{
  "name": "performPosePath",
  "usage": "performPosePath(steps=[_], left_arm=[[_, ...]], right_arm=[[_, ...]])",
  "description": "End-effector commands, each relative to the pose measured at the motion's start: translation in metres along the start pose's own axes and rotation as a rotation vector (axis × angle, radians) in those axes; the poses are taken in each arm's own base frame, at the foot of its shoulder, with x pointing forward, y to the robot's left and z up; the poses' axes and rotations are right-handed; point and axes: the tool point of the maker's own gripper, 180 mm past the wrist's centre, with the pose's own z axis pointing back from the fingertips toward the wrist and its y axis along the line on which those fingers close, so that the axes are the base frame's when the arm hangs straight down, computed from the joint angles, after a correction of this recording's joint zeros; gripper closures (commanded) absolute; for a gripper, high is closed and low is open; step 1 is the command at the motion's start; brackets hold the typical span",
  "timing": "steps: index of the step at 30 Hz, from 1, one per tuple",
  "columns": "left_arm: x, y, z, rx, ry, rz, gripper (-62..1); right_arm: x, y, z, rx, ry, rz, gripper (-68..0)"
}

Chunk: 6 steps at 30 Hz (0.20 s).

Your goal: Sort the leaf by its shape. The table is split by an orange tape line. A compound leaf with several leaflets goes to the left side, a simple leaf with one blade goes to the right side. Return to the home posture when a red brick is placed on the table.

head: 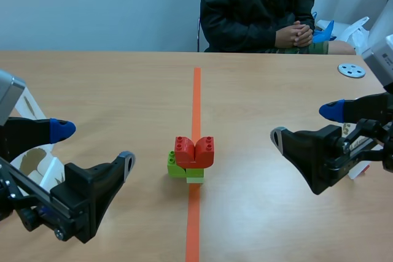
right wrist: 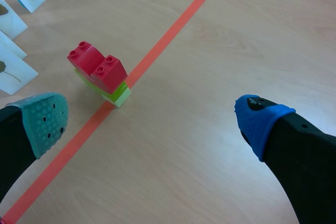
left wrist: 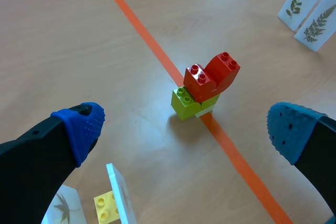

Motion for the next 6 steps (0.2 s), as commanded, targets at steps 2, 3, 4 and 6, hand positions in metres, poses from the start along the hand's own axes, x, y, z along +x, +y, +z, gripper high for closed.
performPosePath(steps=[2, 3, 4, 6], left_arm=[[0.0079, -0.0010, -0.0006, 0.001, -0.032, 0.008, -62.3], [0.0080, -0.0010, -0.0006, 0.001, -0.032, 0.008, -62.3], [0.0080, -0.0010, -0.0006, 0.001, -0.032, 0.008, -62.3], [0.0080, -0.0010, -0.0006, 0.001, -0.032, 0.008, -62.3]], right_arm=[[0.0126, -0.0011, 0.0002, 0.002, -0.037, 0.020, -67.9], [0.0126, -0.0011, 0.0002, 0.002, -0.037, 0.020, -67.9], [0.0126, -0.0011, 0.0002, 0.002, -0.037, 0.020, -67.9], [0.0126, -0.0011, 0.0002, 0.002, -0.037, 0.020, -67.9]])
